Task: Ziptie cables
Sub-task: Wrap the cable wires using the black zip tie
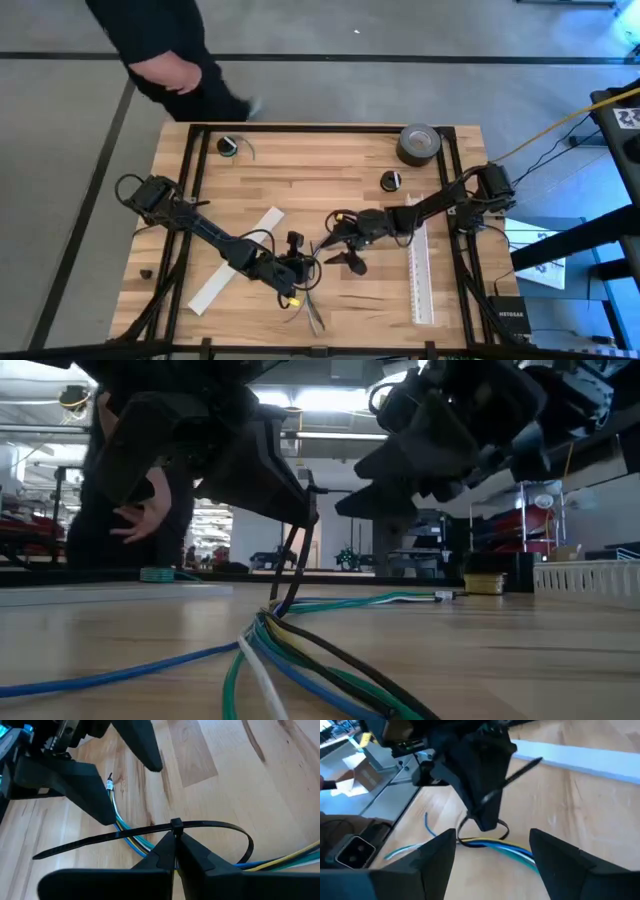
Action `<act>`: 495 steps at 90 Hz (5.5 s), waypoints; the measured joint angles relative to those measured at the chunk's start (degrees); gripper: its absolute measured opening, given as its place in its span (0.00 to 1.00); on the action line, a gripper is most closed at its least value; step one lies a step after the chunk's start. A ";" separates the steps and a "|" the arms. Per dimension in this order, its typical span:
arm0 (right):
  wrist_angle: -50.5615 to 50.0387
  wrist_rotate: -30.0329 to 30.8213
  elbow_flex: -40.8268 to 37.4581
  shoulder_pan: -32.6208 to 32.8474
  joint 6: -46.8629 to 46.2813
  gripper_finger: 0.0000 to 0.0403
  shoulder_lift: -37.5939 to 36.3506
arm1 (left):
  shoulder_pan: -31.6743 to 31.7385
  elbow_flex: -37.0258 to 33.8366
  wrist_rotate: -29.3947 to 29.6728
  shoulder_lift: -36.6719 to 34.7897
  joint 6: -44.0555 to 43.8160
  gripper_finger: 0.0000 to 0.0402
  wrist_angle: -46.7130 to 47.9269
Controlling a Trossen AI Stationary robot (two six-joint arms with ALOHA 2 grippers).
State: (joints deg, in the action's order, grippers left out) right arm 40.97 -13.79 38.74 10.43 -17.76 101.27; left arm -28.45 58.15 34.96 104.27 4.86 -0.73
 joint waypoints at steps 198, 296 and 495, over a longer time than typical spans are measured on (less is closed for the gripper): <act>5.26 -7.29 7.61 -0.01 3.00 0.03 8.50 | 0.04 0.04 -0.24 0.00 0.09 0.00 -1.67; -18.22 40.44 7.82 10.50 39.06 0.00 -9.94 | -0.84 0.04 -3.69 0.76 1.16 0.00 4.16; -15.77 23.43 7.80 10.15 15.11 0.49 6.78 | -2.36 7.63 -15.17 -1.75 -28.29 0.45 23.52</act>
State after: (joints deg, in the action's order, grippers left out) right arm 25.20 9.63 46.54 20.58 -2.65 108.05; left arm -30.81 65.78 19.79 102.52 -23.43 22.79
